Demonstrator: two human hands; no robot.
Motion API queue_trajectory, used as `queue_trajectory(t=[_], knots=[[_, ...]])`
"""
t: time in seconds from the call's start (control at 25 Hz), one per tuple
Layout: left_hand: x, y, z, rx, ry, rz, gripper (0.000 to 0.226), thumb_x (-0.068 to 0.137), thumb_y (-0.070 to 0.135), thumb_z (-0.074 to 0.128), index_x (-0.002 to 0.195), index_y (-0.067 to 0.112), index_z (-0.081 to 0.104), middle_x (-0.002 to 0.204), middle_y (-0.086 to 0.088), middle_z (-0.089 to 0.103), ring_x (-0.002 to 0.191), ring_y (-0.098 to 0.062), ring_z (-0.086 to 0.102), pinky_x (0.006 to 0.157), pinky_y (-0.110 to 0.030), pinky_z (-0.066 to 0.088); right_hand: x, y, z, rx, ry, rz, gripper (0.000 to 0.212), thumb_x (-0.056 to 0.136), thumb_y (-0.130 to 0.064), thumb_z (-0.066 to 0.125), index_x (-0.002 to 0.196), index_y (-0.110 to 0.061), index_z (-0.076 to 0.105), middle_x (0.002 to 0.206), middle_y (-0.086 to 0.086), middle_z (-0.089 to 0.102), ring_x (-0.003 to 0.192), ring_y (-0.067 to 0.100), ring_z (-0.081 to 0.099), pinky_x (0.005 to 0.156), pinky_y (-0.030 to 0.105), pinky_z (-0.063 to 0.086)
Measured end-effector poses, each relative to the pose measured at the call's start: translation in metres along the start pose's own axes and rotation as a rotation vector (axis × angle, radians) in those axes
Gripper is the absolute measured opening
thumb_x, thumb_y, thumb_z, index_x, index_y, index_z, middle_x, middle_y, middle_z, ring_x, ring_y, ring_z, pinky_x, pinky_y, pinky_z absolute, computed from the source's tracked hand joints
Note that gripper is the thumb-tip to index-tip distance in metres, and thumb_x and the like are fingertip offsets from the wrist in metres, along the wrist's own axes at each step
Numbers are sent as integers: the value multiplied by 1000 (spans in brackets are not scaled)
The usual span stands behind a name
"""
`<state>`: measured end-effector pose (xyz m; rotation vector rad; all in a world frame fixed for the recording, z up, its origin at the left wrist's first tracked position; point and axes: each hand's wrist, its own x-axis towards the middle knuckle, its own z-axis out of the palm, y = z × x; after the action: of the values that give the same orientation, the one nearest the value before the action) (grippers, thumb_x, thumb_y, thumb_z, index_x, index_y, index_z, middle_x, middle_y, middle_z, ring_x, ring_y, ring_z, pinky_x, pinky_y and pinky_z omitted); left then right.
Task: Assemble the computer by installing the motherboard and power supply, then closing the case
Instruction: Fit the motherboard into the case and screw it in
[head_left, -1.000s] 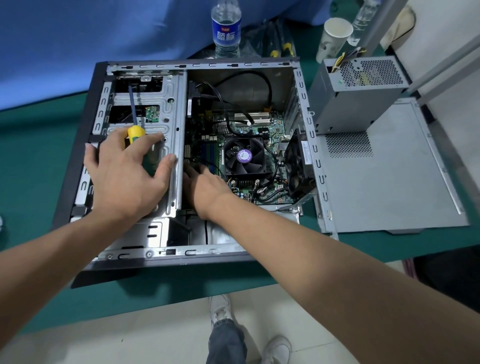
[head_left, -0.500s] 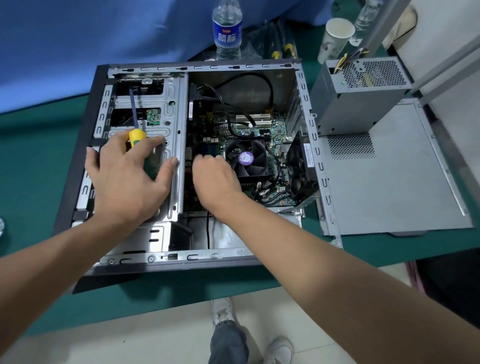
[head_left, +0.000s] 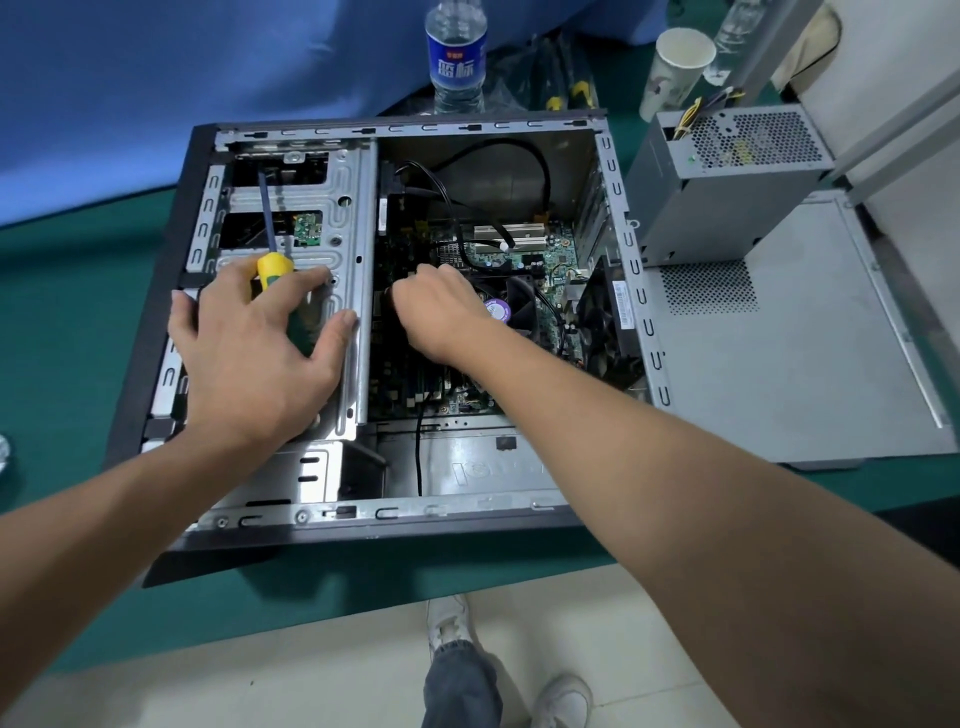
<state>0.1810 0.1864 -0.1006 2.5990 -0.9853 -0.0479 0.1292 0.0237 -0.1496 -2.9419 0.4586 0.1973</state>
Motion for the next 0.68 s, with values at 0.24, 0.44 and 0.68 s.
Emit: queue_trajectory(t=[0.24, 0.44, 0.68], knots=[[1, 0, 1, 3, 6, 6, 57, 84, 61, 46, 131, 31, 61, 139, -13, 44, 137, -29, 34, 120, -54, 1, 2, 0, 12, 22, 75, -19, 25, 85, -2, 48, 82, -26, 45, 106, 3, 68, 106, 23, 56, 95, 34, 33], [1, -2, 1, 0, 6, 12, 57, 85, 61, 46, 131, 30, 61, 138, -13, 44, 136, -30, 35, 120, -55, 2, 3, 1, 13, -6, 89, -26, 26, 86, -3, 47, 74, -25, 42, 103, 2, 69, 99, 22, 60, 93, 32, 33], [0, -2, 2, -3, 9, 13, 56, 85, 60, 47, 130, 30, 61, 138, -13, 44, 135, -30, 35, 119, -56, 2, 2, 1, 15, -18, 103, -36, 37, 85, -1, 47, 63, -24, 29, 98, 4, 69, 94, 23, 60, 95, 32, 34]])
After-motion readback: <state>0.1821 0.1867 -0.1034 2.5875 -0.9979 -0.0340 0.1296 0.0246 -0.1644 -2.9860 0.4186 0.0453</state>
